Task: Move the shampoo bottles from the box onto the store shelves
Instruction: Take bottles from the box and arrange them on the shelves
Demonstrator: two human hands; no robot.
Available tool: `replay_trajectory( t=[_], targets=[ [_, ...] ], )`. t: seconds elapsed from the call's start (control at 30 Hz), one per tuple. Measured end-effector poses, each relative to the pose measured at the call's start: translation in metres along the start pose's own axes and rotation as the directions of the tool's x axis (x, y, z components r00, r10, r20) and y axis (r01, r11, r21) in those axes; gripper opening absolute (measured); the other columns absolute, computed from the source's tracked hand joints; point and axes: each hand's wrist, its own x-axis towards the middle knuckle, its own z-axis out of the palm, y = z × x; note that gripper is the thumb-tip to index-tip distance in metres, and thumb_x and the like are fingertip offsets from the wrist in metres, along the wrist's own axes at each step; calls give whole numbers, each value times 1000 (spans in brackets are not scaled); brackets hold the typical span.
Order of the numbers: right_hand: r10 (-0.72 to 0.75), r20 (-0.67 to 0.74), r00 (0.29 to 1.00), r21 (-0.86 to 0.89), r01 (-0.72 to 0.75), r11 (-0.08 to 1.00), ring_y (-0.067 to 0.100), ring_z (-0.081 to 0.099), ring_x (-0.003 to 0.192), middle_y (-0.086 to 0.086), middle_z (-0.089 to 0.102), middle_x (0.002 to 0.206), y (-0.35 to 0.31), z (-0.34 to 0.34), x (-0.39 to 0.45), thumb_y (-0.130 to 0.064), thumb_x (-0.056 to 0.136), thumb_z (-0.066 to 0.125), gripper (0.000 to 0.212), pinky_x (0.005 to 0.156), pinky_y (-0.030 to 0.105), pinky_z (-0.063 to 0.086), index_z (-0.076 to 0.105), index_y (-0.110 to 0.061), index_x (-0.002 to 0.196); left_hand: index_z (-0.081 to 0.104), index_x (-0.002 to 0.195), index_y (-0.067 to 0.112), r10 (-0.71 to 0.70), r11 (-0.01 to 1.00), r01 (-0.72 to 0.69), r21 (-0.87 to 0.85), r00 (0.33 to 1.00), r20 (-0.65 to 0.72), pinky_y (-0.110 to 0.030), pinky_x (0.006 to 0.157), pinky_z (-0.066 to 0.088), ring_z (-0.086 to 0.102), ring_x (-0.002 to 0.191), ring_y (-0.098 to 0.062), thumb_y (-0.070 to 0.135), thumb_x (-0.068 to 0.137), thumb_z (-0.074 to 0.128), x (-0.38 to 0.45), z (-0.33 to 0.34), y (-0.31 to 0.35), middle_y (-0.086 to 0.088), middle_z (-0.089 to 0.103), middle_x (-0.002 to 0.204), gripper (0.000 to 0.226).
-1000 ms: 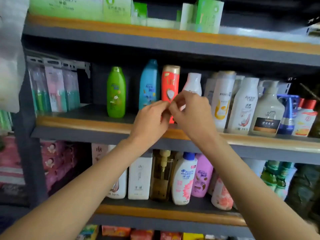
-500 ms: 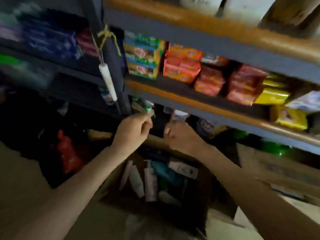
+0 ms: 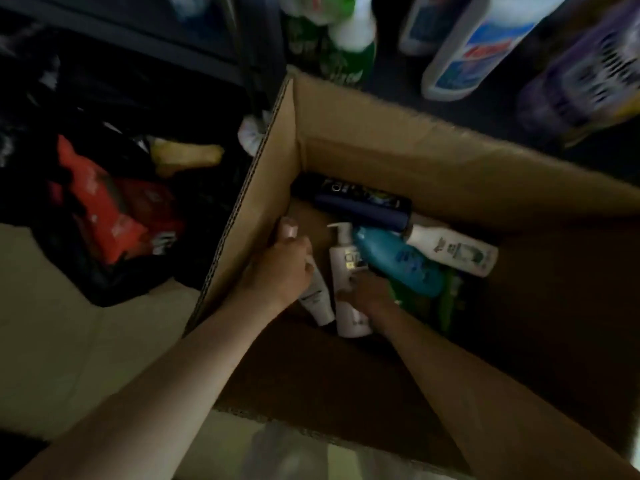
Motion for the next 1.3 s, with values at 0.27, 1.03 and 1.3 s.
replay_trajectory(
  t=[0.27, 1.03, 1.3],
  targets=[
    [149, -204, 967, 142, -122, 982, 34, 36, 127, 19, 28, 138, -16, 19, 8, -48, 66, 78, 103, 100, 43, 38, 21, -2, 138, 44, 125, 11, -125, 976, 147, -161, 983, 136, -26, 73, 40, 46, 121, -28, 13, 94, 48, 9, 5, 9, -8, 27, 148, 32],
    [-748, -255, 613, 259, 788, 558, 25, 64, 91, 8, 68, 100, -40, -386, -515, -38, 59, 77, 62, 85, 36, 54, 58, -13, 112, 69, 83, 20, 421, 507, -408, -759, 886, -196, -30, 77, 48, 69, 71, -14, 52, 40, 70, -289, -366, 308, -2, 75, 82, 54],
    [-734, -636, 239, 19, 955, 295, 24, 65, 101, 5, 68, 111, -37, -435, -643, -30, 65, 82, 48, 83, 45, 55, 61, -21, 107, 68, 98, 23, 644, 421, -788, -450, 609, -464, -38, 88, 52, 70, 90, -20, 55, 45, 69, -396, -448, 404, 0, 74, 91, 62]
  ],
)
